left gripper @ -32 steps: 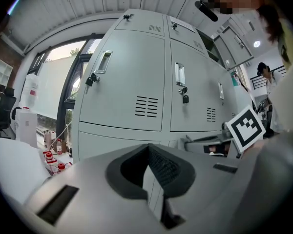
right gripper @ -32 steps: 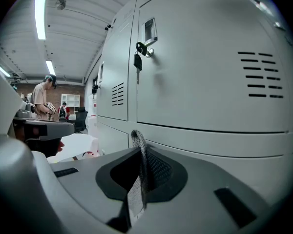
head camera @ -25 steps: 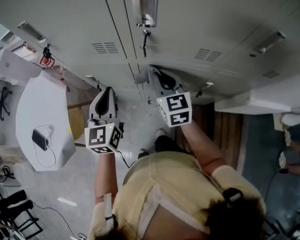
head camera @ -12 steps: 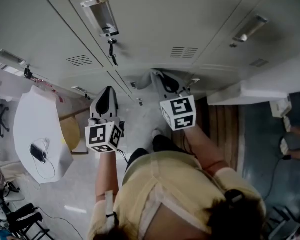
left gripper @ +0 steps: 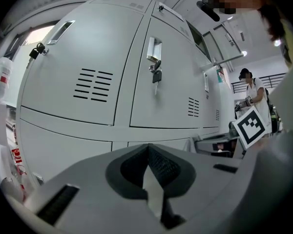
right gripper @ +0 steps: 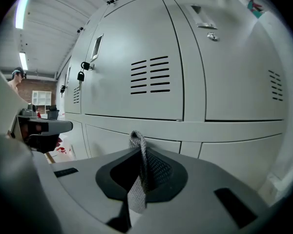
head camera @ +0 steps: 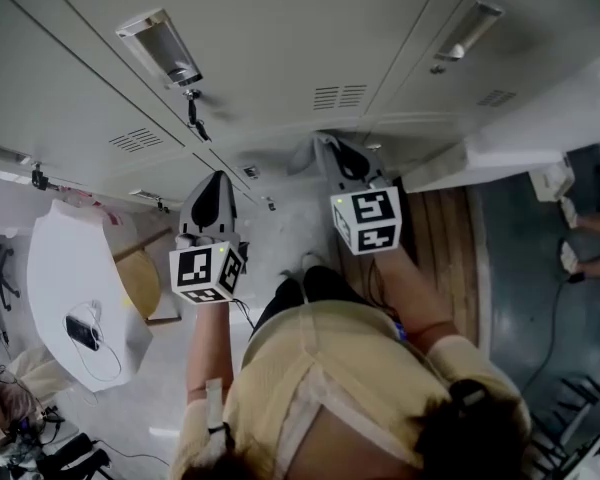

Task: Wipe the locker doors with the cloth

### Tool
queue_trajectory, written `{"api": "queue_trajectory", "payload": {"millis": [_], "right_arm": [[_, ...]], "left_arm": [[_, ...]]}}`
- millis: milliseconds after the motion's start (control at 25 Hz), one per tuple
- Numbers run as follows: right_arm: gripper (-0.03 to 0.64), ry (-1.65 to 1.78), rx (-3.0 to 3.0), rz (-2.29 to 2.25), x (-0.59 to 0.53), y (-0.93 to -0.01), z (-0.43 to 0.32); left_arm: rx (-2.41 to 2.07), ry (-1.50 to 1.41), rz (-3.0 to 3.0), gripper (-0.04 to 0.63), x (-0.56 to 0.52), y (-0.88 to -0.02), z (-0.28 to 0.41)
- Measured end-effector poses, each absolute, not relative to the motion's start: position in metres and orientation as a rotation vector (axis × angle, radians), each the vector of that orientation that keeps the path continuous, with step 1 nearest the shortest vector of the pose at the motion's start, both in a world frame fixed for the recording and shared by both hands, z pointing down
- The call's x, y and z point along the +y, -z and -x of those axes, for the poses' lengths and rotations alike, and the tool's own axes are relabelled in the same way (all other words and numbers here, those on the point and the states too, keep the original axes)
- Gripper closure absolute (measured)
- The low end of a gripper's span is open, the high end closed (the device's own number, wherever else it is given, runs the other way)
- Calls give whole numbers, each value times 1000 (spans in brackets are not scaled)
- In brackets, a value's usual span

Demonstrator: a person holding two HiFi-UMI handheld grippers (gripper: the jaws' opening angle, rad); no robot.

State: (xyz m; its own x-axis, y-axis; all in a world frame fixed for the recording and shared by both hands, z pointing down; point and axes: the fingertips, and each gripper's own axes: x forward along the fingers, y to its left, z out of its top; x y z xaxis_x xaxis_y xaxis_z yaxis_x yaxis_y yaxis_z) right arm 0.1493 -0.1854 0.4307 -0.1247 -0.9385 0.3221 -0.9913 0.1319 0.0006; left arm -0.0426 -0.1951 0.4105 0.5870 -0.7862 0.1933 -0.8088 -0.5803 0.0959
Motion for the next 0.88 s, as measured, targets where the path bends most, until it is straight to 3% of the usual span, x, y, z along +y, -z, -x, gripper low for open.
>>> {"api": "queue_trajectory", "payload": {"millis": [520, 880], "right_arm": [[603, -302, -1939, -2067, -167, -441, -201], [603, -344, -2009, -2019, -144, -433, -171]], "left_arm": [[-1169, -193, -2741, 594, -198, -407, 14], [-1136, -188, -2732, 594, -194, -416, 17]]}}
